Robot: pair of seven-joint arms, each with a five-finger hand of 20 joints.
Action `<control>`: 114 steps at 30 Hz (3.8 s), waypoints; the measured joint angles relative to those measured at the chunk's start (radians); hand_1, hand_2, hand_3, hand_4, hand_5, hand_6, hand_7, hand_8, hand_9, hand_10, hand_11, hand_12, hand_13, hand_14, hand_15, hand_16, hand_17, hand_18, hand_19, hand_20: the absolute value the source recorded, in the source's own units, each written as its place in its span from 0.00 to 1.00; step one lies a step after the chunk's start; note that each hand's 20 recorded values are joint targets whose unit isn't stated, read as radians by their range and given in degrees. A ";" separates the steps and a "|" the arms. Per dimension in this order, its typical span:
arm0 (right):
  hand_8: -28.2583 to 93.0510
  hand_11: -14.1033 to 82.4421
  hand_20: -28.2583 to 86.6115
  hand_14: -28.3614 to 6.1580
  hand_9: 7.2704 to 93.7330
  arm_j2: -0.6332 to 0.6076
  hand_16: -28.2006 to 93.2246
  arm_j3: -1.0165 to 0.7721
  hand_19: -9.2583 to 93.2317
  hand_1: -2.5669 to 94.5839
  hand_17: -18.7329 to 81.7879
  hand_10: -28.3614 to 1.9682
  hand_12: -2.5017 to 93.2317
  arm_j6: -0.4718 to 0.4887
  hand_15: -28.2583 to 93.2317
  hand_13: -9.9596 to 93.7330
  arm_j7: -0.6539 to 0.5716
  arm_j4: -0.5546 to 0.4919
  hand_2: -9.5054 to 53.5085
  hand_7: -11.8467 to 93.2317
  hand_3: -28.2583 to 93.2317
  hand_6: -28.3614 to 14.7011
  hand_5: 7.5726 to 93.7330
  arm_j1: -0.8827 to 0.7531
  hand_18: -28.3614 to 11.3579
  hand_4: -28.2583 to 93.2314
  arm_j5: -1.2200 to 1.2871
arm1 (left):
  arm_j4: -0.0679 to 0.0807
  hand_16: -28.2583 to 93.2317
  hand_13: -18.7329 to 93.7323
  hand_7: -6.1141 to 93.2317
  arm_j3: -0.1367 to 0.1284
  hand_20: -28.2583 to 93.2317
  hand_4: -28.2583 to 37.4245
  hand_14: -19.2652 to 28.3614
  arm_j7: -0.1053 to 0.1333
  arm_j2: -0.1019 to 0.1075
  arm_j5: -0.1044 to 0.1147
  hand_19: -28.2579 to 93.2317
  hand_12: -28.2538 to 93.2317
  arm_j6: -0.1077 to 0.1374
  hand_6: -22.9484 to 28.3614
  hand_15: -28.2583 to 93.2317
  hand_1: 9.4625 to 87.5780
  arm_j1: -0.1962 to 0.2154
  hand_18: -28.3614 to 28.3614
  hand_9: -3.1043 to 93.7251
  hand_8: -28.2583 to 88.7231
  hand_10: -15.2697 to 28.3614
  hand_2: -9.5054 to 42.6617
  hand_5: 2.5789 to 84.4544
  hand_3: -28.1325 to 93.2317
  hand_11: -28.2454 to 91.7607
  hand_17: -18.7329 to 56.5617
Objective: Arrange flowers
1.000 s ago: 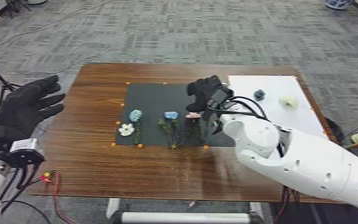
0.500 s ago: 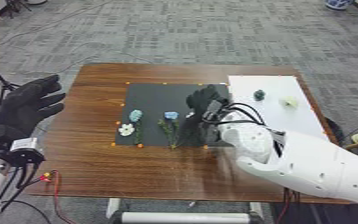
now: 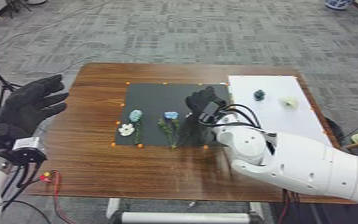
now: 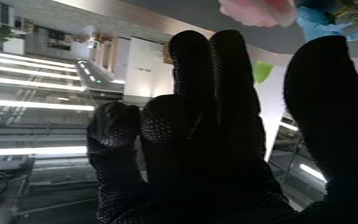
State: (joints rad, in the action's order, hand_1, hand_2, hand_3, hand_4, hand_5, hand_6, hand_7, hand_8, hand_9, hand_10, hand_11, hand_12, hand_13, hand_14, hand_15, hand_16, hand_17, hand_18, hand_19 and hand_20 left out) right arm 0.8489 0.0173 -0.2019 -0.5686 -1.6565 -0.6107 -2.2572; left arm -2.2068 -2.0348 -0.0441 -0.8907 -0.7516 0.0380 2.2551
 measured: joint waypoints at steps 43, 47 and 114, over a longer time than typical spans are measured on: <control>0.24 0.50 0.75 0.62 0.78 0.038 0.54 0.107 0.99 0.52 0.55 0.75 0.62 -0.112 0.93 0.73 -0.041 0.045 0.00 0.57 0.89 0.73 0.76 0.044 0.20 0.00 -0.030 | 0.004 0.19 0.27 0.28 0.003 0.33 0.03 0.69 0.000 0.004 0.000 0.57 0.40 -0.008 0.50 0.64 0.20 -0.006 0.85 0.24 0.16 0.59 0.15 0.31 0.81 0.46 0.12; 0.25 0.50 0.75 0.62 0.78 0.033 0.54 0.103 0.99 0.52 0.55 0.75 0.62 -0.124 0.93 0.73 -0.044 0.028 0.00 0.56 0.90 0.73 0.76 0.044 0.20 0.00 -0.032 | 0.003 0.19 0.27 0.28 0.001 0.33 0.03 0.69 0.000 0.003 0.000 0.57 0.40 -0.008 0.50 0.64 0.20 -0.004 0.85 0.24 0.16 0.59 0.15 0.31 0.81 0.46 0.12; 0.16 0.59 0.76 0.56 0.64 0.084 0.55 -0.028 0.98 0.35 0.52 0.58 0.36 0.024 0.93 0.69 -0.048 -0.015 0.00 0.44 0.92 0.70 0.67 -0.023 0.17 0.00 -0.014 | 0.002 0.19 0.27 0.28 -0.002 0.33 0.03 0.69 0.001 0.004 0.000 0.57 0.40 -0.009 0.51 0.64 0.20 -0.009 0.85 0.24 0.16 0.59 0.16 0.31 0.81 0.46 0.12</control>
State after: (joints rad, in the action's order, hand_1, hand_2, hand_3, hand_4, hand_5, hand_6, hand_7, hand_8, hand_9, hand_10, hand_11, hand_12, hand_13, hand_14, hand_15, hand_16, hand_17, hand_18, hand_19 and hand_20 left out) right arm 0.9331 -0.0107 -0.1783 -0.6165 -1.6711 -0.6333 -2.2707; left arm -2.2046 -2.0368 -0.0432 -0.8864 -0.7519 0.0295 2.2462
